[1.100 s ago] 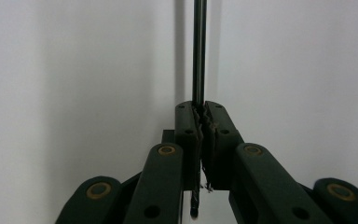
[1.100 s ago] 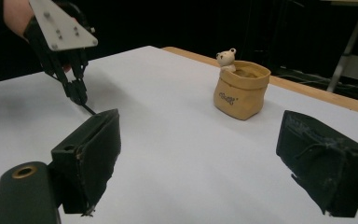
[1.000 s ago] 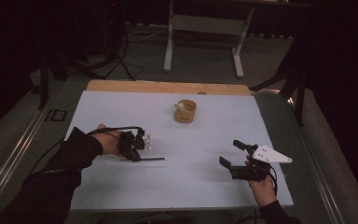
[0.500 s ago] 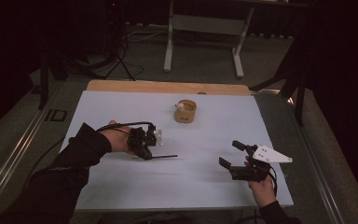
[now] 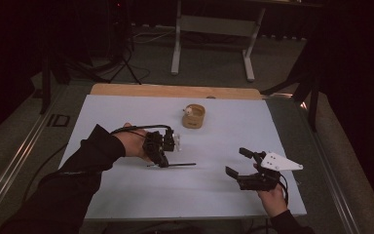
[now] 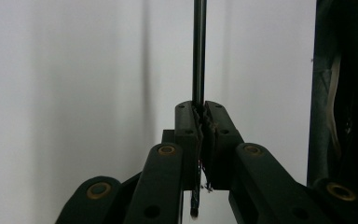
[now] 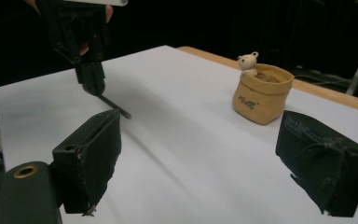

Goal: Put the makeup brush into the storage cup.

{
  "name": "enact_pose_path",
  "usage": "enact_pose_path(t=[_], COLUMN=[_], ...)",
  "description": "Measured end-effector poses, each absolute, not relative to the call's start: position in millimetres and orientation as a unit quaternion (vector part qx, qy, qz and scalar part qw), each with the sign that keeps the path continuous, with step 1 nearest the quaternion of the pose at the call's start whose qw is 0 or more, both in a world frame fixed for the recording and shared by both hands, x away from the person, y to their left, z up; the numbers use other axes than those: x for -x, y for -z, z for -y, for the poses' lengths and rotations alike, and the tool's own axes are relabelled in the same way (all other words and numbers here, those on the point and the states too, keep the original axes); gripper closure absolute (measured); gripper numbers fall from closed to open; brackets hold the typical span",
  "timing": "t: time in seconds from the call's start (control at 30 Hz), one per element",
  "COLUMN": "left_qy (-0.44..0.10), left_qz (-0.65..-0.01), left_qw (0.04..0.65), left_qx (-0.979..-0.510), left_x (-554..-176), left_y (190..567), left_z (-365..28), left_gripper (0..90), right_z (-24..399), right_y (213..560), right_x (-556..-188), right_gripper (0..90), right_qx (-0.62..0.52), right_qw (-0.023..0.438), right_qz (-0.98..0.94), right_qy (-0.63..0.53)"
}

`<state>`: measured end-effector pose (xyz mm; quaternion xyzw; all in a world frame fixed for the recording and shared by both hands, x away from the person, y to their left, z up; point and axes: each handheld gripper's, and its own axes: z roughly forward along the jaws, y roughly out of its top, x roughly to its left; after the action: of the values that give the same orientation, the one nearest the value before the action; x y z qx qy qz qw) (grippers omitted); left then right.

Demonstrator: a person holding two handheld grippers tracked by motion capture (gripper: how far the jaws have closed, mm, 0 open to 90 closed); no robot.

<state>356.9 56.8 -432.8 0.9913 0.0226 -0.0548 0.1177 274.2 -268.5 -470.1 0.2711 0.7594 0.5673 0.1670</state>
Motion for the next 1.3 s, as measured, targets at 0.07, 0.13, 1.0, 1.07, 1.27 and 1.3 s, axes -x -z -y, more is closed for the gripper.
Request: enact_pose_path(t=[0.07,0.13,1.0,1.07,1.27,1.3], left_qy=[0.055,0.05,0.069,0.065,0.062,0.053], left_qz=[-0.02,-0.014,-0.024,-0.031,-0.044,-0.037], left_qw=[0.114,0.108,0.096,0.097,0.087,0.085], left_qx=[-0.992,-0.993,-0.993,-0.993,-0.993,-0.994], left_x=[-356,-357,-368,-368,-369,-367], left_y=[432,430,428,429,430,430], left_z=[-55,-47,-9,-7,-1,1], left_gripper=[86.2,86.2,86.3,86.2,86.3,86.3], right_z=[267,263,167,160,139,136], right_y=[468,460,456,461,481,484], right_x=[-274,-275,-246,-243,-234,-234], right_gripper=[13.9,12.3,45.5,50.2,60.9,62.6], right_qx=[-0.272,-0.275,-0.042,-0.013,0.055,0.066], right_qw=[0.166,0.148,0.367,0.396,0.45,0.459], right_qz=[-0.762,-0.763,-0.884,-0.881,-0.867,-0.863], right_qy=[-0.564,-0.566,-0.286,-0.258,-0.206,-0.201])
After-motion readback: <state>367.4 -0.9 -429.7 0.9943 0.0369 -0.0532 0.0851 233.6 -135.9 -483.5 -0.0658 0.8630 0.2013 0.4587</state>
